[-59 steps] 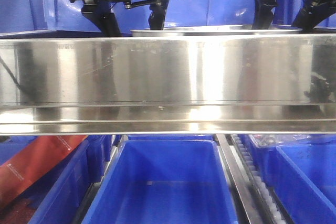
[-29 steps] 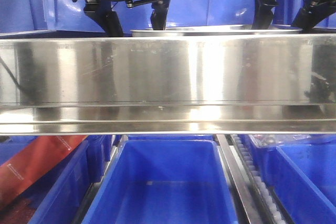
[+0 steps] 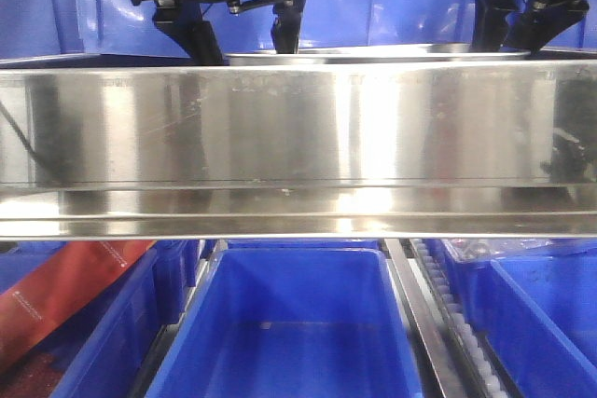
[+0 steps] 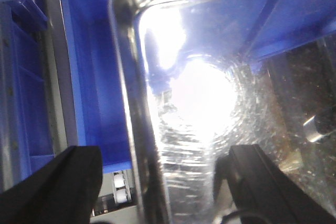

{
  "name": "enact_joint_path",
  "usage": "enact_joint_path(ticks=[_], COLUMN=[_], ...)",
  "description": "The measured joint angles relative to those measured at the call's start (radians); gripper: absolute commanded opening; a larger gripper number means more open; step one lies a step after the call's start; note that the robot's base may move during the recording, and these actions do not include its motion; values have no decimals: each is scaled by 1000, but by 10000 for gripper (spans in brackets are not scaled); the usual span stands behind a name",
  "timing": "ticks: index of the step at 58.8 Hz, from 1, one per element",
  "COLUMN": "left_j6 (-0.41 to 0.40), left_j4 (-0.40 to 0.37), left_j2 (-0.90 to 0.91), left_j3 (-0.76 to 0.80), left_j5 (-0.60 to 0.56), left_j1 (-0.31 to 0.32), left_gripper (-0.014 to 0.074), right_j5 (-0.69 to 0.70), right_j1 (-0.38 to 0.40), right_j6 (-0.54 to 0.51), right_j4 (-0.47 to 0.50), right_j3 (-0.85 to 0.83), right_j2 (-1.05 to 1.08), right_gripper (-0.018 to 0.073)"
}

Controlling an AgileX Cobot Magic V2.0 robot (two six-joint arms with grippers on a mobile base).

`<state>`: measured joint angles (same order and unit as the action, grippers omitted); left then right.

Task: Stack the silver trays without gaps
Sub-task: 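Lift the silver tray off the shelf with both grippers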

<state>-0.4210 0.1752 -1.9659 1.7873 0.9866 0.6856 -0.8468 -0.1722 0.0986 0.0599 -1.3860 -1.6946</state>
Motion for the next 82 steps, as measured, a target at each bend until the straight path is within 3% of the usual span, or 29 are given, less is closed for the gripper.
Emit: enact_joint_path(ticks=[12,18,33,40,59,82], left_j6=[-2,-2,-2,-17,-23,-23], left_j4=[-9,-10,-23,-23,-21,-9], left_j2=[-9,-9,-9,-9,15,198], left_j3=[0,0,0,0,-2,0], left_j5=[-4,-6,-15,-25,-8,11], left_j1=[0,0,-6,-11,-11,-11], left_gripper=[397,342,-43,-5,-8,-8], right_j5=[2,4,2,-7,-28,-37], right_j1=[0,0,2,4,6,6], right_j6=[0,0,0,3,14,15], right_j4=[0,0,-14,-28,-8,59], right_j3=[0,0,0,0,0,0], right_j2=[0,0,0,0,15,177], right_gripper=[66,66,41,-81,-69,-69])
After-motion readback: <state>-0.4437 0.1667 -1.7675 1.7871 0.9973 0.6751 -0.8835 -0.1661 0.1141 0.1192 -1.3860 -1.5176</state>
